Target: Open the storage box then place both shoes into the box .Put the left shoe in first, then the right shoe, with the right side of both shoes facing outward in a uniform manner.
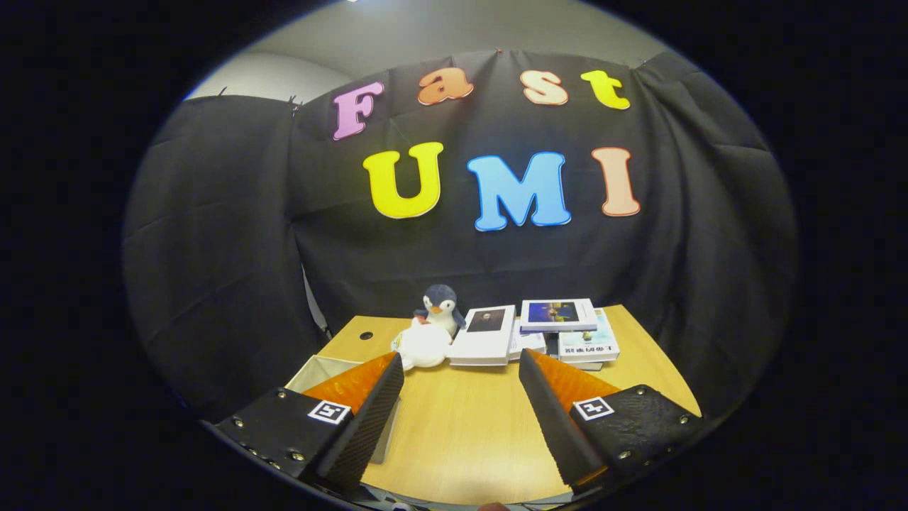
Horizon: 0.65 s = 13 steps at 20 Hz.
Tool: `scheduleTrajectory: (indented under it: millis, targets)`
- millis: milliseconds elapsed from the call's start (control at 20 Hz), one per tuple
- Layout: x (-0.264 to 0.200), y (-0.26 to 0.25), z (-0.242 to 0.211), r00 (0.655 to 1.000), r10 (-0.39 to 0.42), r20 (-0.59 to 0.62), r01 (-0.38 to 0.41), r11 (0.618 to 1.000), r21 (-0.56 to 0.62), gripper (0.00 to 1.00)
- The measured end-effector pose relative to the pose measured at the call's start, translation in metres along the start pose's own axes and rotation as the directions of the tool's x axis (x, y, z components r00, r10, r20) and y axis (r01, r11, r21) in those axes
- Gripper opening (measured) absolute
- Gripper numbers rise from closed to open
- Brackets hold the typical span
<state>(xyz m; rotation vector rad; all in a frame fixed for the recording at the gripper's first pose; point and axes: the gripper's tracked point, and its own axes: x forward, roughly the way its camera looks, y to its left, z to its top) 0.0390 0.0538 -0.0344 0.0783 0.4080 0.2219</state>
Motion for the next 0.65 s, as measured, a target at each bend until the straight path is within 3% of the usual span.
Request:
scheduleTrajectory:
  millis: [200, 650]
  targets:
    - [-0.018, -0.029, 0.009, 0.994, -0.063, 0.088, 0.065, 0.998, -0.023, 0.99]
    - [-0.03, -0.04, 0.031, 0.978, -0.067, 0.197, 0.068, 0.998, 0.002, 0.99]
